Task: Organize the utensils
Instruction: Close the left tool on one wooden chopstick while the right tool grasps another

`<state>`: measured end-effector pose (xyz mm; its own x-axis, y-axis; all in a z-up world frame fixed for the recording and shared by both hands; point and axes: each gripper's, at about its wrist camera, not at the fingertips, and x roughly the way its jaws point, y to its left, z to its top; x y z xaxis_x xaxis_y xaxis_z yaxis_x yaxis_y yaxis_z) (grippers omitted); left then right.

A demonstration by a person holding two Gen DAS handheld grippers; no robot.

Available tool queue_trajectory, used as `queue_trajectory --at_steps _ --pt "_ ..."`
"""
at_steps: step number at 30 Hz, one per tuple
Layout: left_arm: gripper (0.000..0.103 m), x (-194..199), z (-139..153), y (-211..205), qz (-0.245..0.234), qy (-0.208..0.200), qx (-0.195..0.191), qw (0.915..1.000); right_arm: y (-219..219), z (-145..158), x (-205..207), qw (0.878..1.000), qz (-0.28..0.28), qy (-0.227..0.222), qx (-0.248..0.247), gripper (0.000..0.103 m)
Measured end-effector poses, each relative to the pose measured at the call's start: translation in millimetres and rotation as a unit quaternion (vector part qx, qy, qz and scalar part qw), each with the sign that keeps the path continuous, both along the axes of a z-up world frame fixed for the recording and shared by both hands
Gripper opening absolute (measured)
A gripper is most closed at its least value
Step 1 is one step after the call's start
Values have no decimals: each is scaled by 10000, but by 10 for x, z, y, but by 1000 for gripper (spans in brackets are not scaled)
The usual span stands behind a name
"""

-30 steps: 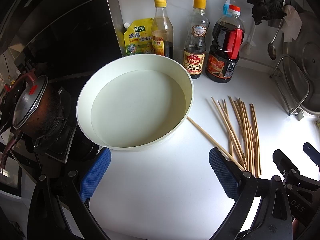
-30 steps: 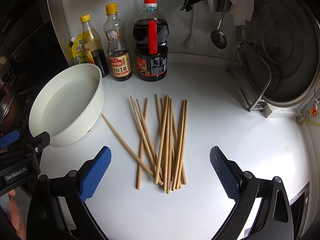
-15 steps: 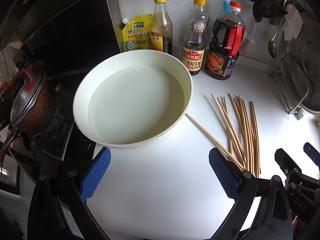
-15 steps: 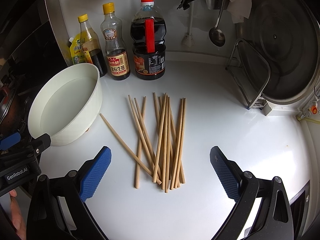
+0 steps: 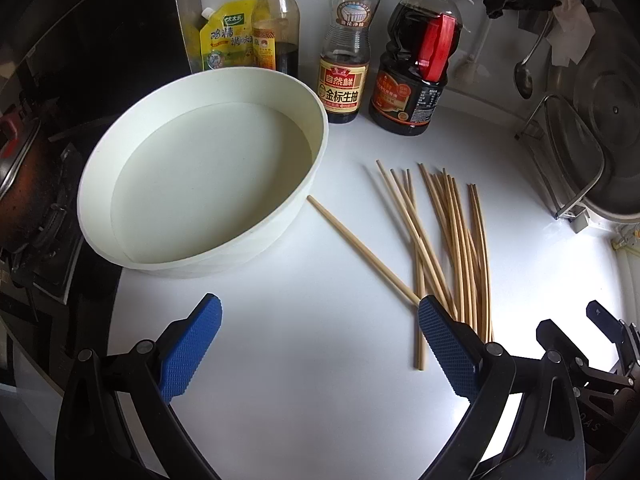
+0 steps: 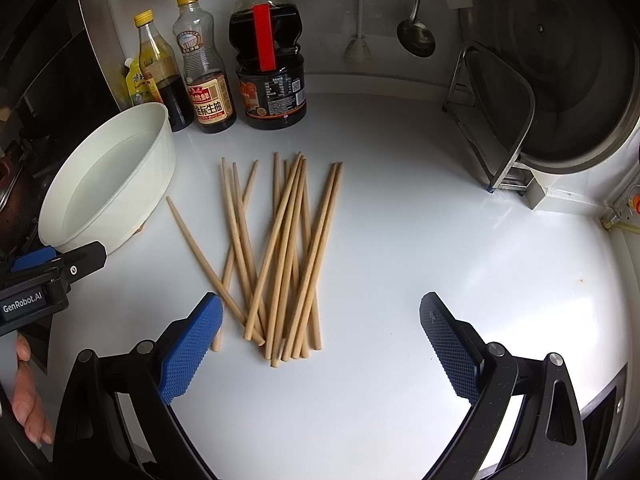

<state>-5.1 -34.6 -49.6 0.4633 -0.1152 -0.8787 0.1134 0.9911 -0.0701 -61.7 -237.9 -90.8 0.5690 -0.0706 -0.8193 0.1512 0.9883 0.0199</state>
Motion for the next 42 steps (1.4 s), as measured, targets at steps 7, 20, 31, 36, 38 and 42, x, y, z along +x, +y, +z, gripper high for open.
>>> queue_trajectory --at_steps 7,20,31,36,38,42 --pt "97 103 -348 -286 65 179 128 9997 -372 -377 220 9994 -184 168 234 94" --pt "97 321 -738 -408 664 215 322 9970 -553 -844 660 9977 -322 473 368 94" --pt "97 394 -933 -497 681 366 507 9957 -538 -935 650 9981 -244 533 195 94" --pt "97 390 -966 -468 703 297 437 9961 -608 -945 639 9983 -273 491 156 94" --pt "97 397 -975 -467 721 292 455 9959 -646 -954 624 9983 -296 482 132 94" --pt "97 422 -1006 -460 743 353 522 9952 -728 -973 578 9981 -364 475 142 94"
